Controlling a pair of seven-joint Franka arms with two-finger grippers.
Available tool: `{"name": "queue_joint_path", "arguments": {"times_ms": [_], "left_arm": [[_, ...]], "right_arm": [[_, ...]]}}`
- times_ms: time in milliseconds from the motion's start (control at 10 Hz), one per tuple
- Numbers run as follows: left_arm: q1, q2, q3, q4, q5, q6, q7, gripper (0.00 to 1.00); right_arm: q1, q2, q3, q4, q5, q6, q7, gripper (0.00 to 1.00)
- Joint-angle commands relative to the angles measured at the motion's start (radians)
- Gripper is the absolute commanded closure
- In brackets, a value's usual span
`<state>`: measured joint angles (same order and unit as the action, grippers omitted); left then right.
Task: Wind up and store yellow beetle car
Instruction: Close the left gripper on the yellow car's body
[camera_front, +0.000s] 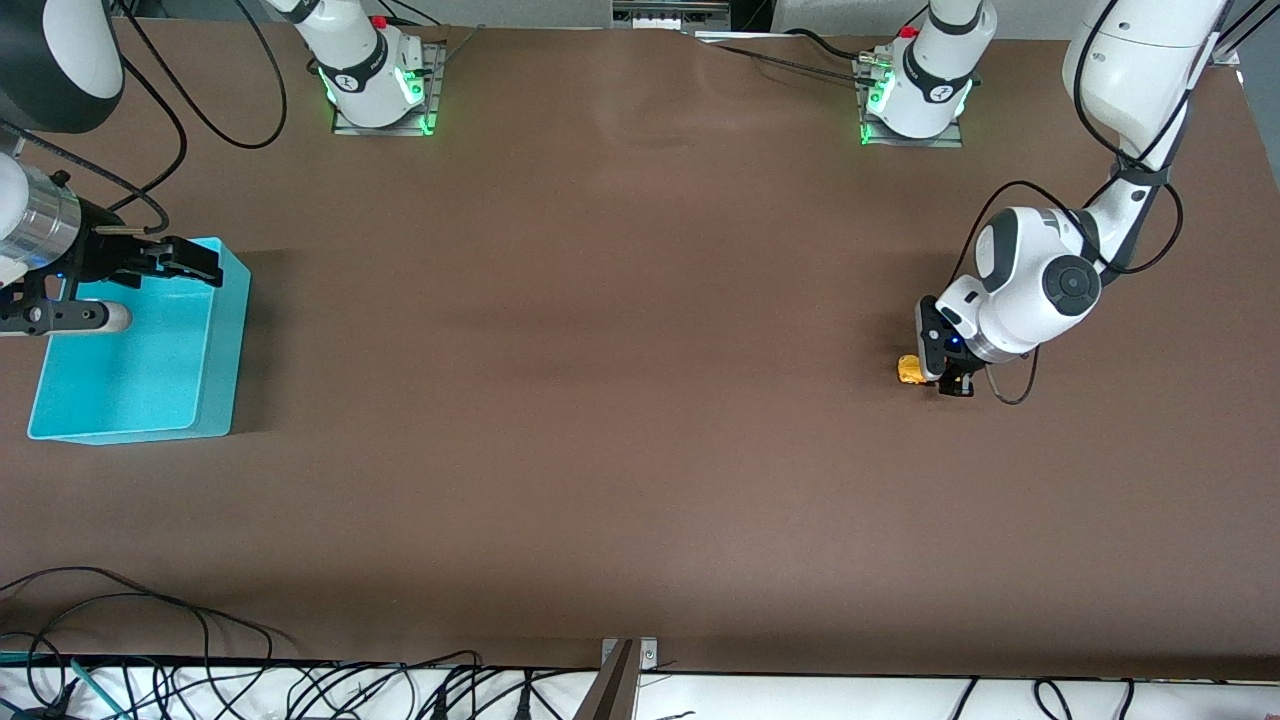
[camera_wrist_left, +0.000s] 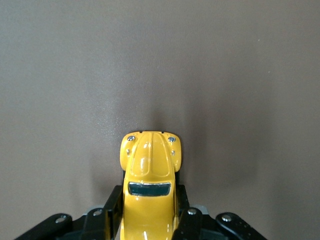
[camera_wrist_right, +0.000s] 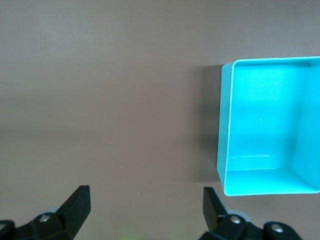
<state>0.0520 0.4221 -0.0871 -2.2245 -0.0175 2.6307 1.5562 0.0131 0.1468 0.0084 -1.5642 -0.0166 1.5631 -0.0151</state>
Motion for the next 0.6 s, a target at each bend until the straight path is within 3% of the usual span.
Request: {"name": "queue_joint_path", "arguments": {"times_ms": [0, 498], "left_arm": [[0.011, -0.002, -0.005, -0.012, 0.021, 0.015, 0.016, 0.85], [0.057, 0.041, -0.003, -0.001, 0.021, 0.005, 0.019, 0.87]], "right_arm": [[-0.004, 0.007, 0.002, 0.018, -0.005, -0.008, 0.009, 0.00], [-0.004, 0.007, 0.002, 0.018, -0.005, -0.009, 0.009, 0.00]]}}
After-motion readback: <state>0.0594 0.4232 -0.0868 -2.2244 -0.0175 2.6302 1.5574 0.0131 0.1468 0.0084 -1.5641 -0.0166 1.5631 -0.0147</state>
